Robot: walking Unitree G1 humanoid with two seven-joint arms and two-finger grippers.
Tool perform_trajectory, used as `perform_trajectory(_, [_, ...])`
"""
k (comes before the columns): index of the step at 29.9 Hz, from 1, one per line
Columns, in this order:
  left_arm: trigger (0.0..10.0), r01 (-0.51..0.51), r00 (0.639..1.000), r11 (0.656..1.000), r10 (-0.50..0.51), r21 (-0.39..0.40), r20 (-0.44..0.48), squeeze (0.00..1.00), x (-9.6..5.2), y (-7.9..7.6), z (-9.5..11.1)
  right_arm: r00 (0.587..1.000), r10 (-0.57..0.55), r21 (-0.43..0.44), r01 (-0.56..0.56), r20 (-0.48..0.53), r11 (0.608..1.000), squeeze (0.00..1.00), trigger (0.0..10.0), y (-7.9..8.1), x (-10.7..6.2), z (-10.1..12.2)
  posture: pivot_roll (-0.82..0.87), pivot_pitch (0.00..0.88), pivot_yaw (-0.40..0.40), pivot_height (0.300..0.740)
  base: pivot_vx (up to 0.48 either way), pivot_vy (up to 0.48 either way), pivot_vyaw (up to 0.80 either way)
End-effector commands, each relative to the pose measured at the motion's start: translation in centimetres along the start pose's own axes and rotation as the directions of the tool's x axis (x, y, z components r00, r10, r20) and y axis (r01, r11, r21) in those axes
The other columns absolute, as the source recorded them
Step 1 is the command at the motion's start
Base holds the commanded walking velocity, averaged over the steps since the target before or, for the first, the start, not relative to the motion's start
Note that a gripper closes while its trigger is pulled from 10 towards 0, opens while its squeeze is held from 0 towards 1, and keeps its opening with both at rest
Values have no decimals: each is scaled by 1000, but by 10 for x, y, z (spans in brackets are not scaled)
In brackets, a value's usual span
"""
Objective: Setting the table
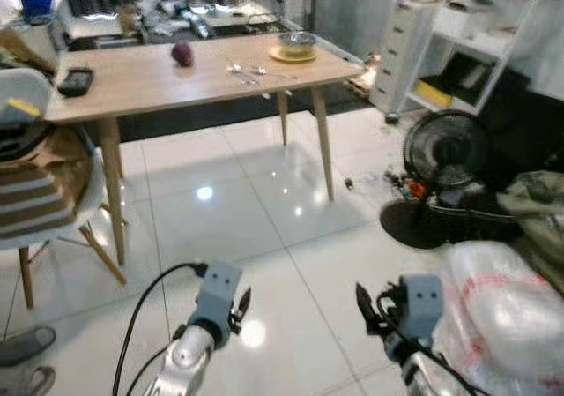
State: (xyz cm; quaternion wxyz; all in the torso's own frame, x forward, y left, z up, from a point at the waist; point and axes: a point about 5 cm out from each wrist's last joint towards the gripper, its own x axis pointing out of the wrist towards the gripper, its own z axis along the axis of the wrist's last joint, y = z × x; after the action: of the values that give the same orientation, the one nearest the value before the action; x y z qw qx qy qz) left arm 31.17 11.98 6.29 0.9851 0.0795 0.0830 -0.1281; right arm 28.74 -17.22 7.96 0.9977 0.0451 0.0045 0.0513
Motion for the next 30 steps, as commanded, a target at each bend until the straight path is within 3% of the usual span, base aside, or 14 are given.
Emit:
perform_trajectory(1, [10000,-10,999,1000,10,3,-38,0,-4,3,-9,999,1,16,0,-38,1000,0,10000,3,-5,-10,75,58,77,740,337,0,0])
perform_trajectory(30, [10000,-4,999,1000,4,-1,-36,0,-4,2,-9,999,0,13,0,-39,1000,0,10000,2,-4,-10,75,55,75,740,334,0,0])
